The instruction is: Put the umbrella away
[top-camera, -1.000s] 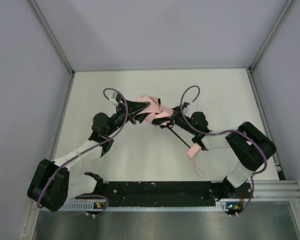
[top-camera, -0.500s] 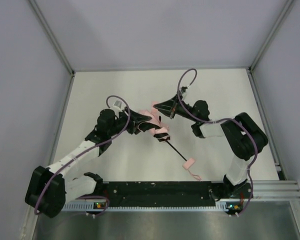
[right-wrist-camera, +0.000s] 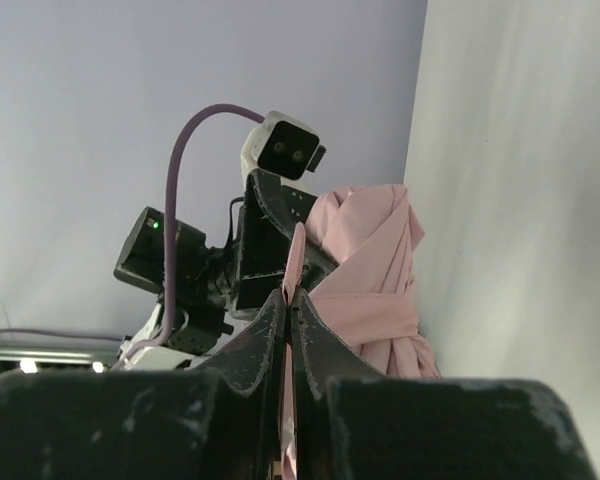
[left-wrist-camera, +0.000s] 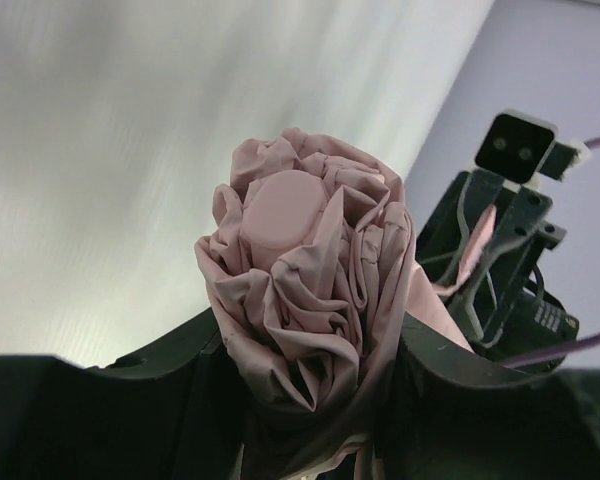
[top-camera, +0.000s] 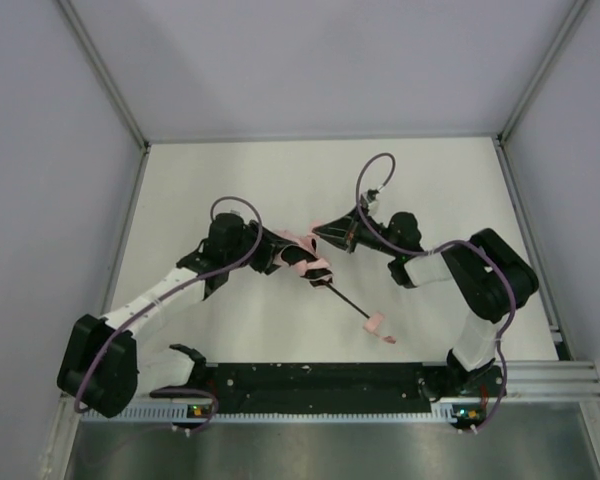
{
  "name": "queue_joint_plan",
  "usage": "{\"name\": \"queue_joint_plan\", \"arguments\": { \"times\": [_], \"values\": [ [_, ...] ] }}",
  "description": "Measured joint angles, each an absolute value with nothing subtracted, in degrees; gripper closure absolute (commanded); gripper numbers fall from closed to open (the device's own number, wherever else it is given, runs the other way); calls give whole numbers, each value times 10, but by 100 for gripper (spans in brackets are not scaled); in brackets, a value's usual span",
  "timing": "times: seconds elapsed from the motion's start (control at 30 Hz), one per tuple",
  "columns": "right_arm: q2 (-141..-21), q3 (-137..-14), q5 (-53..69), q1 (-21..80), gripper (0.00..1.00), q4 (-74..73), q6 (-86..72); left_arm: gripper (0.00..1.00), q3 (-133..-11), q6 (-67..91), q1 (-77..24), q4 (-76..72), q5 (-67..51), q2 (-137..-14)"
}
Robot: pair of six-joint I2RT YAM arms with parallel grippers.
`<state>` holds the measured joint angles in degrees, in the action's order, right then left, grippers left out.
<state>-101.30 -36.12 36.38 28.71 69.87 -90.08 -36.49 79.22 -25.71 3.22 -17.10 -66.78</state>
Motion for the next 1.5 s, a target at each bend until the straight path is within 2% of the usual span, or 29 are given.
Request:
{"name": "queue_joint_plan", "arguments": {
  "times": [0.43,0.6,0.73,0.77,0.8,0.83,0.87,0.9,1.03,1.1,1.2,1.3,1.33,1.4,1.5],
  "values": [
    [-1014,-368,413,291,100,661,-880,100,-457,808,-269,136,-118,-826],
    [-1013,-379,446,296,100,717,-880,100,-458,811,-264,214,-63,-883],
    [-1013,-370,458,296,100,735,-867,100,-456,805,-264,202,-63,-884],
    [-1008,-359,462,293,97,736,-858,100,-450,799,-265,189,-65,-882],
    [-1001,-351,464,289,75,725,-843,100,-440,795,-265,171,-69,-879],
    [-975,-344,461,285,36,664,-820,100,-418,788,-265,135,-77,-868],
    [-952,-340,458,281,9,621,-802,100,-403,784,-264,117,-83,-859],
    [-915,-337,445,278,1,554,-772,100,-385,778,-263,94,-95,-847],
    [-737,-368,352,274,1,252,-599,100,-323,769,-263,-25,-156,-811],
    [-685,-425,288,272,1,102,-510,100,-298,775,-263,-101,-182,-792],
    [-640,-481,228,256,1,-36,-446,100,-285,787,-261,-215,-223,-762],
    [-599,-461,299,197,1,-37,-497,100,-299,796,-258,-319,-260,-743],
    [-585,-431,332,164,5,10,-546,100,-307,798,-256,-345,-268,-738],
    [-568,-362,377,110,4,104,-643,100,-322,806,-255,-394,-279,-730],
    [-590,-330,411,94,4,117,-736,100,-343,829,-253,-455,-283,-727]
  ]
}}
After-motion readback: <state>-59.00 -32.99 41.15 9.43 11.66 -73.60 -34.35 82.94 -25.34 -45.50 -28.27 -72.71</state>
